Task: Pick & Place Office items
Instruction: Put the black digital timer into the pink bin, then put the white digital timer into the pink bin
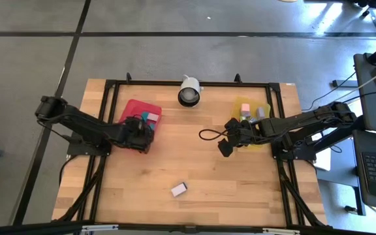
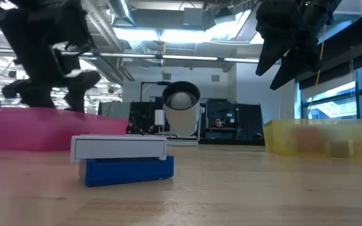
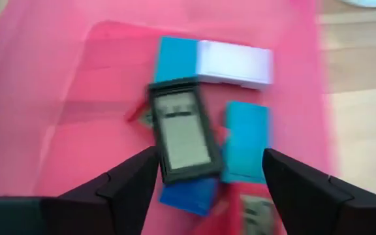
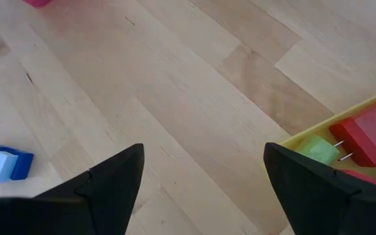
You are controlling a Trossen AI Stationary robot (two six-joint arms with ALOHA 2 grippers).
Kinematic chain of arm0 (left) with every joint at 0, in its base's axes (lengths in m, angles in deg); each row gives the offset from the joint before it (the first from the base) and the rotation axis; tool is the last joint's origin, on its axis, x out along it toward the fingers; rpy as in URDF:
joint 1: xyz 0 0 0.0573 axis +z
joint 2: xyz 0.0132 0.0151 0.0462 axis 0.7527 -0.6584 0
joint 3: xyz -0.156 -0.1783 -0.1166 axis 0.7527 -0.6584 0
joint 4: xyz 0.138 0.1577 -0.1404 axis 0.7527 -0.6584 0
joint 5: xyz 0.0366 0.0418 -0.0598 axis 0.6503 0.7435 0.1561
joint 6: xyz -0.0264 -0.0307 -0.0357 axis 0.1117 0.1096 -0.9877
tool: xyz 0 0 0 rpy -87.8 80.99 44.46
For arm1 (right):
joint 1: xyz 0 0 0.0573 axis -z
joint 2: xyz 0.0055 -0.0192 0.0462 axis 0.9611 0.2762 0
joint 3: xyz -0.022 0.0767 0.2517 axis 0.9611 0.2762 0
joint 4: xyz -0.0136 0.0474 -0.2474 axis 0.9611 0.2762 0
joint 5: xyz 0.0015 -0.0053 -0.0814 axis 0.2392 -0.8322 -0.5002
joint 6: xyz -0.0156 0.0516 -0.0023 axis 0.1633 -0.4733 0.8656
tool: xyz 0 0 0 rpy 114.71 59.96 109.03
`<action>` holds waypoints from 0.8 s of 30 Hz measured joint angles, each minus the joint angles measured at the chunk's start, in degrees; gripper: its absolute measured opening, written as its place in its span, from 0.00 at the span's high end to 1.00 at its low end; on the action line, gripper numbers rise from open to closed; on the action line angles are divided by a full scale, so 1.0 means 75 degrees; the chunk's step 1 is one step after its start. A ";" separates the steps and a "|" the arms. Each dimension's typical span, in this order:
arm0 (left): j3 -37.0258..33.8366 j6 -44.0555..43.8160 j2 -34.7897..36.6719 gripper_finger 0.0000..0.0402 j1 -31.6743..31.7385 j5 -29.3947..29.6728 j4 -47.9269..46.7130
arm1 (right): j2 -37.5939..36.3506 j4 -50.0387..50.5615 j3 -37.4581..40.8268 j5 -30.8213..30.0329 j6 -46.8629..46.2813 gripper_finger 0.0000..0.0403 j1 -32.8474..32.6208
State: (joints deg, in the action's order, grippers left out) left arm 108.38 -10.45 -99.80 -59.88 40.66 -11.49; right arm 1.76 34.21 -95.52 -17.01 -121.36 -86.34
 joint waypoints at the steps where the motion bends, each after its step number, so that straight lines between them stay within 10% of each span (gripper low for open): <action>1: 0.0113 0.0110 0.0059 0.31 -0.0033 -0.0018 -0.0033 | 0.0000 -0.0001 0.0000 0.0001 0.0003 0.21 0.0002; 11: 0.1493 0.1531 0.0358 0.24 -0.0387 -0.1648 0.0230 | 0.0000 -0.0029 0.0000 0.0015 0.0000 0.21 -0.0001; 24: 0.1595 0.3868 -0.1133 0.23 -0.1764 -0.3627 0.4906 | 0.0000 -0.0052 0.0000 0.0012 0.0002 0.21 -0.0001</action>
State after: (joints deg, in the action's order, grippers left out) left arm 120.34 18.56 -108.30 -73.11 13.46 25.30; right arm 1.76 33.82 -95.52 -16.91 -121.34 -86.35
